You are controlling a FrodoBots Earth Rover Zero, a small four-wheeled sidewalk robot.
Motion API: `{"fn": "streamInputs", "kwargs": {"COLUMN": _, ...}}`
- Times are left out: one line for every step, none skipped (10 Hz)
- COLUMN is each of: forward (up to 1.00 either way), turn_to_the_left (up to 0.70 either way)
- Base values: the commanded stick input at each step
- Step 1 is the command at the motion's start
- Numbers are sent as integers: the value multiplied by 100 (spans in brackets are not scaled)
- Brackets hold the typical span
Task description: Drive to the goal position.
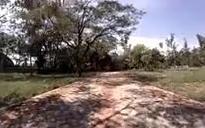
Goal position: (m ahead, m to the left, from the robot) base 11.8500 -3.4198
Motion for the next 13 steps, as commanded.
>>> {"fn": "streamInputs", "kwargs": {"forward": 70, "turn_to_the_left": 0}}
{"fn": "streamInputs", "kwargs": {"forward": 70, "turn_to_the_left": 0}}
{"fn": "streamInputs", "kwargs": {"forward": 70, "turn_to_the_left": 0}}
{"fn": "streamInputs", "kwargs": {"forward": 70, "turn_to_the_left": 0}}
{"fn": "streamInputs", "kwargs": {"forward": 70, "turn_to_the_left": 0}}
{"fn": "streamInputs", "kwargs": {"forward": 70, "turn_to_the_left": 0}}
{"fn": "streamInputs", "kwargs": {"forward": 70, "turn_to_the_left": 0}}
{"fn": "streamInputs", "kwargs": {"forward": 70, "turn_to_the_left": 0}}
{"fn": "streamInputs", "kwargs": {"forward": 70, "turn_to_the_left": 0}}
{"fn": "streamInputs", "kwargs": {"forward": 70, "turn_to_the_left": 0}}
{"fn": "streamInputs", "kwargs": {"forward": 70, "turn_to_the_left": 0}}
{"fn": "streamInputs", "kwargs": {"forward": 70, "turn_to_the_left": 0}}
{"fn": "streamInputs", "kwargs": {"forward": 70, "turn_to_the_left": 0}}
